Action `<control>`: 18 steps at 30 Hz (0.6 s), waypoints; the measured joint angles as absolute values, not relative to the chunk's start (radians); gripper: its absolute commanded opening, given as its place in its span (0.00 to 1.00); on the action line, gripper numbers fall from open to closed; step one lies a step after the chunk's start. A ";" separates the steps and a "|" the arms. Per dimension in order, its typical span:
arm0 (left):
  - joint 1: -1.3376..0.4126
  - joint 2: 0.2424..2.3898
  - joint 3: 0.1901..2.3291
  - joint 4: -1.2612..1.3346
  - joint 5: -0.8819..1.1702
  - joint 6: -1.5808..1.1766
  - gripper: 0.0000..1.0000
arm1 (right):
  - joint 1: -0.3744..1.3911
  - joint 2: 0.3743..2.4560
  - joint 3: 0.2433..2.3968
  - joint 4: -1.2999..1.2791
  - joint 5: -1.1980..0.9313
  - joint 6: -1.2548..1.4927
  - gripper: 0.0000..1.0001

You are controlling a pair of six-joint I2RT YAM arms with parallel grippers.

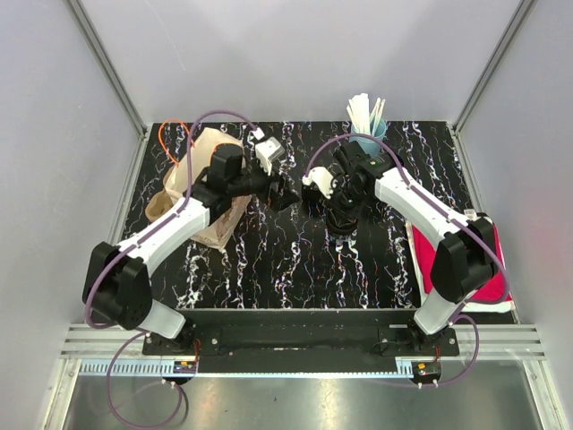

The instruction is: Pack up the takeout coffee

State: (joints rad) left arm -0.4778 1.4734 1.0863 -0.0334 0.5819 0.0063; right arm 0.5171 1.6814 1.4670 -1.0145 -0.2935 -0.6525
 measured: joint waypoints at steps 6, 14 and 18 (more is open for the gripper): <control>-0.494 1.430 1.154 -0.064 0.601 0.033 0.99 | 0.521 1.687 1.467 -1.015 -0.286 -0.653 0.02; -0.503 1.412 1.156 -0.096 0.667 0.034 0.99 | 0.533 1.699 1.467 -1.016 -0.278 -0.652 0.01; -0.503 1.389 1.156 -0.121 0.690 0.042 0.99 | 0.537 1.705 1.467 -1.017 -0.277 -0.652 0.01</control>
